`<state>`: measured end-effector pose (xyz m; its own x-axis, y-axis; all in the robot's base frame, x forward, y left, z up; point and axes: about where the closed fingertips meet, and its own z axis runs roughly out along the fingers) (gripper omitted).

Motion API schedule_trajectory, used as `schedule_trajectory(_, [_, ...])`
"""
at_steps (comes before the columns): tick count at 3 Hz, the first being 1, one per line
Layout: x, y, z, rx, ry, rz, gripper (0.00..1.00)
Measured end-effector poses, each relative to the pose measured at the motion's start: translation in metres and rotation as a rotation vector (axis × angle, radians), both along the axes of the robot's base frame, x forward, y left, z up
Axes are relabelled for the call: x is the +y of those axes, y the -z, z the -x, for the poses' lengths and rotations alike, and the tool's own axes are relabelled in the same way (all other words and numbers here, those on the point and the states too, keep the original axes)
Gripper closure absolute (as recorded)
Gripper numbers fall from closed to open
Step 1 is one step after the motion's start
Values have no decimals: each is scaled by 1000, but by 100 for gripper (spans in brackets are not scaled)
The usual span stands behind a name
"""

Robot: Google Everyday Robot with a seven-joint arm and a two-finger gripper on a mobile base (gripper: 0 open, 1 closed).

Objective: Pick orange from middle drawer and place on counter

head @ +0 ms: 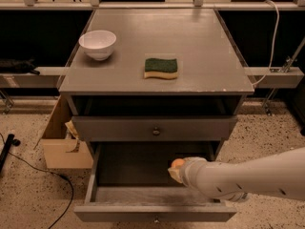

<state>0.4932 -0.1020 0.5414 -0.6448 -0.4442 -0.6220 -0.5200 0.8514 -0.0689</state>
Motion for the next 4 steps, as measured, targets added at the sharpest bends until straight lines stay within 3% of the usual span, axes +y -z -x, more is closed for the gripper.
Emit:
schedule_trajectory(1, [-13, -29, 5, -43, -11, 54, 100])
schedule_trajectory(2, [-28, -70, 7, -119, -15, 105, 100])
schedule_trajectory(3, [-27, -111, 0, -208, -8, 91, 100])
schedule_trajectory(4, [-31, -114, -6, -209, -3, 94, 100])
